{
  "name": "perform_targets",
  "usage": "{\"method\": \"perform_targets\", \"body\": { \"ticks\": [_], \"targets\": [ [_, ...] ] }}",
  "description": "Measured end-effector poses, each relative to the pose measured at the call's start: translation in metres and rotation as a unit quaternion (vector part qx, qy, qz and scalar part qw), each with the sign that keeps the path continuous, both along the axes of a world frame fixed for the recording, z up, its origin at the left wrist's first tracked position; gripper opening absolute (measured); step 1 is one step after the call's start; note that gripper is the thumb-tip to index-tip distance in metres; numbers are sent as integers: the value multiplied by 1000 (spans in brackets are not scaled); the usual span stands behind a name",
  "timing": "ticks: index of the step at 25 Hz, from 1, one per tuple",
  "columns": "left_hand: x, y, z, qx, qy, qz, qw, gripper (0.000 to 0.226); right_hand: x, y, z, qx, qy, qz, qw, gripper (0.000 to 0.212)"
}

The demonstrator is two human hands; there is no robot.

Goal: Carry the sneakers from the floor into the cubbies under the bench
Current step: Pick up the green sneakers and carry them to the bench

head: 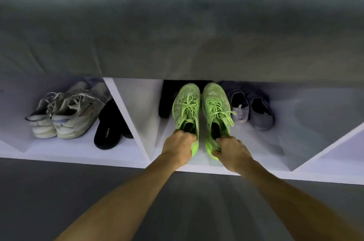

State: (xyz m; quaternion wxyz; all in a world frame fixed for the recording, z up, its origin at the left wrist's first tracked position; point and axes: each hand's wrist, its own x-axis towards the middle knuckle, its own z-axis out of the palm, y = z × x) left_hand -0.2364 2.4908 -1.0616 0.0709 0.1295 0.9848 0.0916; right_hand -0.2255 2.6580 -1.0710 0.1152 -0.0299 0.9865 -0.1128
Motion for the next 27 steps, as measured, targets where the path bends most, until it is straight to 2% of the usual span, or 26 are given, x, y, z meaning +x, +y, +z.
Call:
{"method": "perform_targets", "body": {
  "ticks": [5,11,14,18,23,27],
  "targets": [
    [-26,-1,-22,12,-21,-5,1000,28,-20,-3,-12,-1,-12,-12,1000,37],
    [-40,-9,-28,31,-40,41,998,37,-40,-11,-18,-65,-21,-50,996,42],
    [-39,-8,-18,-19,2,7,1000,44,-39,-15,-15,-22,-5,-29,999,50],
    [-33,-10,-5,-6,9,-9,1000,59,-31,-17,-4,35,52,2,998,59],
    [-13,-9,22,-25,37,-42,998,59,-12,-7,33,27,94,38,994,51],
    [8,-5,70,-23,48,-40,998,61,13,1,75,32,128,51,990,55]
  ]
}}
